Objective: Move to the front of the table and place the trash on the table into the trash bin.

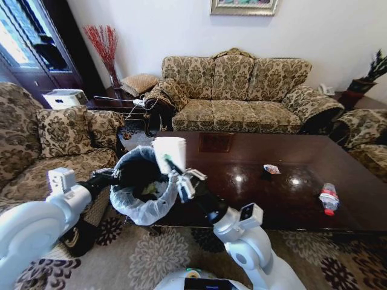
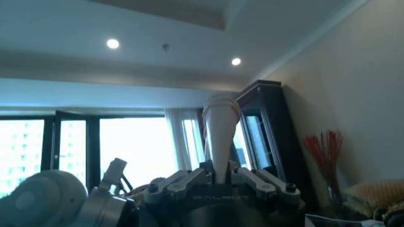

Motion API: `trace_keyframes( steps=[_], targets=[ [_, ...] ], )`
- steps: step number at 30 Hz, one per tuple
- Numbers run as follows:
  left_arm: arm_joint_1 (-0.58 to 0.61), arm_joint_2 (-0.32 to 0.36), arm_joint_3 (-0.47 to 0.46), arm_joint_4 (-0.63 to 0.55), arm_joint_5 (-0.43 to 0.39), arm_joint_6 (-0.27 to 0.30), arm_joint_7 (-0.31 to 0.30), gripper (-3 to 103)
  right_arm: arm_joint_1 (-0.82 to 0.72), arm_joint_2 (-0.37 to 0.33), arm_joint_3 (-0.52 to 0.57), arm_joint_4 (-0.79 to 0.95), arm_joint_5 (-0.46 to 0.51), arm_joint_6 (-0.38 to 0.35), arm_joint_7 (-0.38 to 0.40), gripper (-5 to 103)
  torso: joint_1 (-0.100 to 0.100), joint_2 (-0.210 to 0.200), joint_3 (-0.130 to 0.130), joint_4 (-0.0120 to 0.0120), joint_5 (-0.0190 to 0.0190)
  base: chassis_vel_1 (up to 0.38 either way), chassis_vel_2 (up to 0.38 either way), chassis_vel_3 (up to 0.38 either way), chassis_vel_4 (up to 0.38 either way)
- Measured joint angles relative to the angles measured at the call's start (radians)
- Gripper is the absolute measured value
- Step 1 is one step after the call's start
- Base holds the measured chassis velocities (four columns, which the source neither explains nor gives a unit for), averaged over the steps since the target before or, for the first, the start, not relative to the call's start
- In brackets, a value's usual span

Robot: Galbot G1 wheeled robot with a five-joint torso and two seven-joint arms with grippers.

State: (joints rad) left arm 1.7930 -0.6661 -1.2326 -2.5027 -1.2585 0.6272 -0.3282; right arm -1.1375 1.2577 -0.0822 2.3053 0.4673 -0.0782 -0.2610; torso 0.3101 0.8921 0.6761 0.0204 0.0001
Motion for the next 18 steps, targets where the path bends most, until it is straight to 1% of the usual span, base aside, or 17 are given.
trace_keyframes(
  steps=[1,2,3,4,5,9,11,12,14,15,18],
  targets=[
    [0.008,-0.009,-0.004,0.0,0.0,0.001,0.001,2,0.009,0.007,-0.006,-0.008,-0.006,-0.004,0.004,7,0.0,0.0,0.0,0.0002,-0.0002,0.0,0.0,0.0,0.0],
    [0.021,-0.021,-0.011,0.0,0.001,0.006,0.005,2,0.021,0.025,-0.016,-0.011,-0.006,-0.013,0.014,18,0.0,0.0,0.0,0.0001,-0.0002,0.0,0.0,0.0,0.0],
    [0.029,-0.029,-0.015,0.0,0.002,0.008,0.009,2,0.027,0.033,-0.019,-0.01,-0.002,-0.017,0.019,18,0.0,0.0,0.0,0.0002,-0.0002,0.0,0.0,0.0,0.0],
    [0.034,-0.034,-0.02,0.0,0.003,0.009,0.01,2,0.029,0.036,-0.02,-0.006,0.001,-0.019,0.019,23,0.0,0.0,0.0,0.0002,-0.0002,0.0,0.0,0.0,0.0],
    [0.034,-0.034,-0.02,0.0,0.003,0.009,0.01,2,0.029,0.036,-0.02,-0.006,0.001,-0.019,0.019,23,0.0,0.0,0.0,0.0002,-0.0002,0.0,0.0,0.0,0.0],
    [0.044,-0.048,-0.031,0.0,0.006,0.009,0.012,2,0.016,0.017,-0.003,0.019,0.007,-0.018,0.013,44,0.0,0.0,0.0,-0.0002,-0.0001,0.0,0.0,0.0,0.0],
    [0.046,-0.053,-0.032,0.0,0.006,0.009,0.012,2,0.014,0.016,-0.001,0.02,0.007,-0.018,0.011,44,0.0,0.0,0.0,-0.0002,-0.0001,0.0,0.0,0.0,0.0],
    [0.051,-0.061,-0.032,0.0,0.008,0.009,0.013,2,0.012,0.013,-0.001,0.021,0.007,-0.017,0.009,50,0.0,0.0,0.0,-0.0002,0.0,0.0,0.0,0.0,0.0],
    [0.082,-0.102,-0.044,0.001,0.026,0.01,0.02,2,0.013,0.01,-0.013,0.021,0.006,-0.017,0.008,61,0.0,0.0,0.0,-0.0002,0.0,0.0,0.0,0.0,0.0],
    [0.082,-0.102,-0.044,0.001,0.026,0.01,0.02,2,0.013,0.01,-0.013,0.021,0.006,-0.017,0.008,61,0.0,0.0,0.0,-0.0002,0.0,0.0,0.0,0.0,0.0],
    [0.111,-0.126,-0.062,0.001,0.036,0.01,0.028,2,0.011,0.008,-0.025,0.02,0.0,-0.018,0.002,78,0.0,0.0,0.0,0.0003,-0.0001,0.0,0.0,0.0,0.0]
  ],
)
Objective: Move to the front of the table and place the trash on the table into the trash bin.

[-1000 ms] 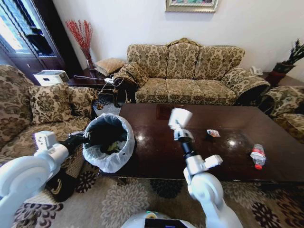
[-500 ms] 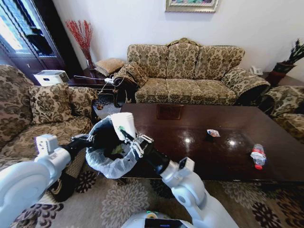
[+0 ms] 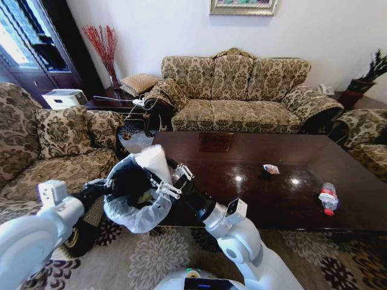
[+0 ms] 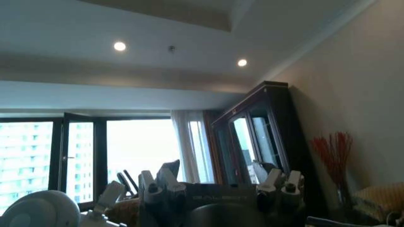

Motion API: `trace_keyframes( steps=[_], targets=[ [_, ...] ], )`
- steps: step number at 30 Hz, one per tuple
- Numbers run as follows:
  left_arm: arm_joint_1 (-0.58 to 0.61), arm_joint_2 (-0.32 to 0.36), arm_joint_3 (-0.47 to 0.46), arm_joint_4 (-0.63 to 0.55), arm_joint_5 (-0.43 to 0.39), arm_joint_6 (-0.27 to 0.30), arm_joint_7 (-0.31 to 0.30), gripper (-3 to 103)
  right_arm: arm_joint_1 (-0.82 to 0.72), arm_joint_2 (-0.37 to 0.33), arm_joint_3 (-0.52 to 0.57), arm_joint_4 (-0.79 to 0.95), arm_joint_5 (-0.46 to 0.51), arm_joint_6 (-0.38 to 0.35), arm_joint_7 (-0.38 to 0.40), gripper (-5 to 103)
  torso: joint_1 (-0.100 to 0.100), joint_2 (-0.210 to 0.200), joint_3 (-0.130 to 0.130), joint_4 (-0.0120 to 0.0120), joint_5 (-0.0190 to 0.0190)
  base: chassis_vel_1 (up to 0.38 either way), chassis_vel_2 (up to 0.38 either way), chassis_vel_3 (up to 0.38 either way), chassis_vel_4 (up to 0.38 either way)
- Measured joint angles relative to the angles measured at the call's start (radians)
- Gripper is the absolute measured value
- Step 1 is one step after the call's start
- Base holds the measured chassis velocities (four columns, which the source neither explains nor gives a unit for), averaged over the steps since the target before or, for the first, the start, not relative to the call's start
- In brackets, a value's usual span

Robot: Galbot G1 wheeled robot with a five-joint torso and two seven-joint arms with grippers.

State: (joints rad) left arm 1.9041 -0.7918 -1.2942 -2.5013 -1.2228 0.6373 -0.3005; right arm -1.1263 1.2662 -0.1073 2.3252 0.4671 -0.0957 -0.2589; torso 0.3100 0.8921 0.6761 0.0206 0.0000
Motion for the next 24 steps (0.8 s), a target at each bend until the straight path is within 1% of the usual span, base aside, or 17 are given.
trace_keyframes(
  steps=[2,5,7,8,13,14,15,17,18,20,21,22,23,24],
  targets=[
    [0.005,-0.002,-0.003,0.0,0.0,0.0,0.002,2,-0.002,-0.001,-0.004,0.0,-0.004,0.0,-0.002,78,0.0,0.0,0.0,-0.0001,0.0,0.0,0.0,0.0,0.0],
    [0.014,-0.014,-0.006,0.0,0.001,0.0,0.007,2,-0.019,-0.001,-0.008,0.006,-0.011,0.003,-0.006,93,0.0,0.0,0.0,-0.0003,0.0,0.0,0.0,0.0,0.0],
    [0.016,-0.017,-0.006,0.0,0.001,0.0,0.01,2,-0.023,-0.001,-0.006,0.007,-0.011,0.004,-0.006,93,0.0,0.0,0.0,-0.0003,0.0001,0.0,0.0,0.0,0.0],
    [0.023,-0.027,-0.003,0.001,0.002,0.0,0.017,2,-0.032,-0.004,-0.002,0.008,-0.013,0.01,-0.007,99,0.0,0.0,0.0,-0.0003,0.0001,0.0,0.0,0.0,0.0],
    [0.026,-0.034,-0.003,0.001,0.008,0.0,0.015,2,-0.048,-0.006,0.017,0.017,-0.011,0.023,-0.007,100,0.0,0.0,0.0,-0.0002,0.0,0.0,0.0,0.0,0.0],
    [0.028,-0.034,-0.01,0.001,0.007,0.0,0.013,2,-0.058,-0.005,0.036,0.023,-0.001,0.031,-0.003,100,0.0,0.0,0.0,-0.0003,-0.0001,0.0,0.0,0.0,0.0],
    [0.033,-0.03,-0.023,0.001,0.008,0.0,0.009,2,-0.073,-0.005,0.066,0.03,0.012,0.047,0.014,100,0.0,0.0,0.0,-0.0003,-0.0003,0.0,0.0,0.0,0.0],
    [0.039,-0.022,-0.042,0.001,0.007,0.002,0.003,2,-0.1,-0.008,0.102,0.039,0.024,0.071,0.072,100,0.0,0.0,0.0,-0.0002,0.0,0.0,0.0,0.0,0.0],
    [0.039,-0.022,-0.042,0.001,0.007,0.002,0.003,2,-0.1,-0.008,0.102,0.039,0.024,0.071,0.072,100,0.0,0.0,0.0,-0.0002,0.0,0.0,0.0,0.0,0.0],
    [0.048,0.004,-0.077,0.001,-0.006,0.013,-0.014,2,-0.16,-0.014,0.179,0.044,0.028,0.112,0.22,100,0.0,0.0,0.0,-0.0001,0.0001,0.0,0.0,0.0,0.0],
    [0.047,0.02,-0.086,0.001,-0.02,0.017,-0.029,2,-0.189,-0.015,0.217,0.036,0.02,0.126,0.271,100,0.0,0.0,0.0,-0.0001,0.0001,0.0,0.0,0.0,0.0],
    [0.047,0.02,-0.086,0.001,-0.02,0.017,-0.029,2,-0.189,-0.015,0.217,0.036,0.02,0.126,0.271,100,0.0,0.0,0.0,-0.0001,0.0001,0.0,0.0,0.0,0.0],
    [0.044,0.032,-0.088,0.001,-0.032,0.018,-0.043,2,-0.207,-0.016,0.242,0.029,0.013,0.129,0.296,100,0.0,0.0,0.0,-0.0001,0.0002,0.0,0.0,0.0,0.0],
    [0.017,0.069,-0.086,0.001,-0.066,0.017,-0.087,2,-0.257,-0.009,0.323,0.009,0.002,0.126,0.337,100,0.0,0.0,0.0,-0.0002,0.0,0.0,0.0,0.0,0.0]
  ],
)
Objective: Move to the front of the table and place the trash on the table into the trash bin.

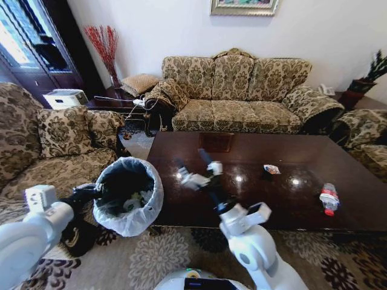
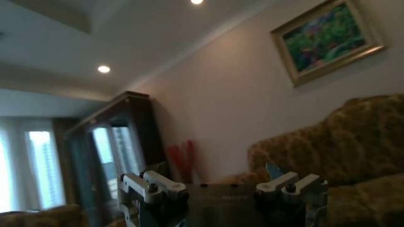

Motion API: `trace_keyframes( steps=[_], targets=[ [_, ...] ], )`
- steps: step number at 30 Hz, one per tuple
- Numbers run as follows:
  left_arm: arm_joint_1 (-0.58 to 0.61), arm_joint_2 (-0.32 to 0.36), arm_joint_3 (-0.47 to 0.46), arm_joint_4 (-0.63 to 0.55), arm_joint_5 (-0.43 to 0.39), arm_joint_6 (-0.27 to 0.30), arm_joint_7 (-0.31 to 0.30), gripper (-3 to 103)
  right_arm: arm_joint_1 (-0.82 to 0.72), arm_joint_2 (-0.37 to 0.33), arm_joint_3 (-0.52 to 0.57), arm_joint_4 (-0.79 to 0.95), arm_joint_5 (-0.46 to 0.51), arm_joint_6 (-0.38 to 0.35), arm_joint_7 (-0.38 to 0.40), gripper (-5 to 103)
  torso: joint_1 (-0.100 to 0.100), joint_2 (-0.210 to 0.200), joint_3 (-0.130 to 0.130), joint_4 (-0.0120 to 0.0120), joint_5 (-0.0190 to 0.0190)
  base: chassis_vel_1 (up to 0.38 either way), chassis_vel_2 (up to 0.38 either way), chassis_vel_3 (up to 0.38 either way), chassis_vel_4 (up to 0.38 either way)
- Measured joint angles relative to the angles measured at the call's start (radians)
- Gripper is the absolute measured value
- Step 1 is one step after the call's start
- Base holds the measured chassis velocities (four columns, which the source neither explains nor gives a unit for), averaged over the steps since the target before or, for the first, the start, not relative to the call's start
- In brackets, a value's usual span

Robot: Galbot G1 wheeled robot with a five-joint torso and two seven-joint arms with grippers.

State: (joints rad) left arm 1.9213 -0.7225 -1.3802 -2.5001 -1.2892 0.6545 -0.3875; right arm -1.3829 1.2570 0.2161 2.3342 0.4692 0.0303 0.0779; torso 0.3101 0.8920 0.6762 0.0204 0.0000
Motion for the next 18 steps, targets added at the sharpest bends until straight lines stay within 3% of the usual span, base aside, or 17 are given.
trace_keyframes(
  steps=[6,9,18],
  targets=[
    [-0.045,0.036,0.042,0.0,-0.01,-0.054,-0.042,2,-0.086,0.037,0.144,-0.038,0.027,0.011,0.035,100,0.0,0.0,0.0,-0.0006,0.0,0.0,0.0,0.0,0.0],
    [-0.041,-0.003,0.074,0.0,0.049,-0.056,0.013,2,-0.113,0.056,0.197,-0.059,0.05,0.015,0.042,100,0.0,0.0,0.0,0.0001,-0.0003,-0.029,-0.084,0.041,0.094],
    [-0.05,-0.014,0.111,0.0,0.112,-0.052,0.048,2,-0.104,0.063,0.229,-0.112,0.051,-0.008,0.064,100,0.0,0.0,0.0,0.0,0.0002,-0.117,-0.18,0.13,0.193]
  ],
)
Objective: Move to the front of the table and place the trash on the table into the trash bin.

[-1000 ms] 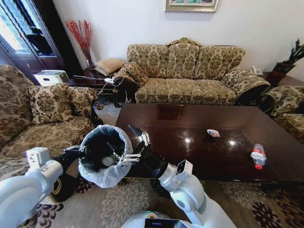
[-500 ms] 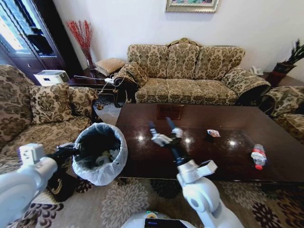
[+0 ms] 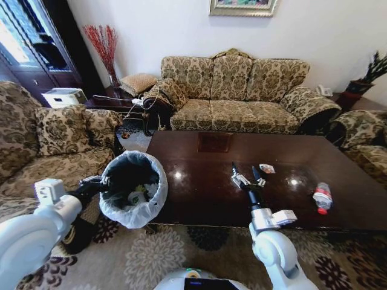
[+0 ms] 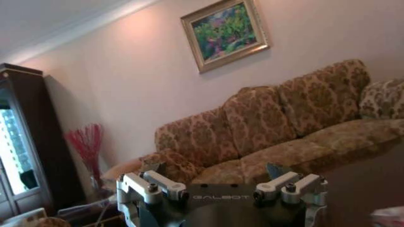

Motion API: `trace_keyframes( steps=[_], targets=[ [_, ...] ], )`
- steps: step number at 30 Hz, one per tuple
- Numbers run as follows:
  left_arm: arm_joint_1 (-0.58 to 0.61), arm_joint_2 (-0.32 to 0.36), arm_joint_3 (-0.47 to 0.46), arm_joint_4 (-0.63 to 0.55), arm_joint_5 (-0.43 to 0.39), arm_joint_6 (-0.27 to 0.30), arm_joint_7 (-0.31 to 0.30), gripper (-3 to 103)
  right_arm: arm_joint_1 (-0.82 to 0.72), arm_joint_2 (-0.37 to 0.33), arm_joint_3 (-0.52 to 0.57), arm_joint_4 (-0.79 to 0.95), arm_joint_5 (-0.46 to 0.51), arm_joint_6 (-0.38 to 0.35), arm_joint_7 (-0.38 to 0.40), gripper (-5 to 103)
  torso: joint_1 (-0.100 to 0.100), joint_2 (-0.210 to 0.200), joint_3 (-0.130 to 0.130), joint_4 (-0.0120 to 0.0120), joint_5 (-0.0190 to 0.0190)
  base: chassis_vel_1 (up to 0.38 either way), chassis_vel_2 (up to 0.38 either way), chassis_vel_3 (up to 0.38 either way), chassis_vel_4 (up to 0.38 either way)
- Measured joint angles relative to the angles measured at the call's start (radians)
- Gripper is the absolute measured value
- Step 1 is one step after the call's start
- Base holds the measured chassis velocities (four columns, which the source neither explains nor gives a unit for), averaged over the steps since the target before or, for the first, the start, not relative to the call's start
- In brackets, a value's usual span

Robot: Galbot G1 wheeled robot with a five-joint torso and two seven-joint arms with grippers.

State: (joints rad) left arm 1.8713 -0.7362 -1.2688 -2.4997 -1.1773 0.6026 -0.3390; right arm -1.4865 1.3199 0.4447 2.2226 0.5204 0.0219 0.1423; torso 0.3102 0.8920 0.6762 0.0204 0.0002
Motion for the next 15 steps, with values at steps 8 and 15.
trace_keyframes(
  steps=[8,15],
  targets=[
    [-0.008,-0.015,0.01,0.0,0.015,-0.006,-0.003,2,0.062,-0.001,0.02,-0.106,0.001,0.002,0.0,100,0.0,0.0,0.0,0.0,0.0003,-0.241,-0.298,0.24,0.3],
    [-0.007,-0.061,0.029,0.0,0.085,-0.016,-0.009,2,0.146,-0.007,0.026,-0.226,0.001,0.002,0.0,100,0.0,0.0,0.0,-0.0002,-0.0003,-0.326,-0.355,0.342,0.345]
  ],
)
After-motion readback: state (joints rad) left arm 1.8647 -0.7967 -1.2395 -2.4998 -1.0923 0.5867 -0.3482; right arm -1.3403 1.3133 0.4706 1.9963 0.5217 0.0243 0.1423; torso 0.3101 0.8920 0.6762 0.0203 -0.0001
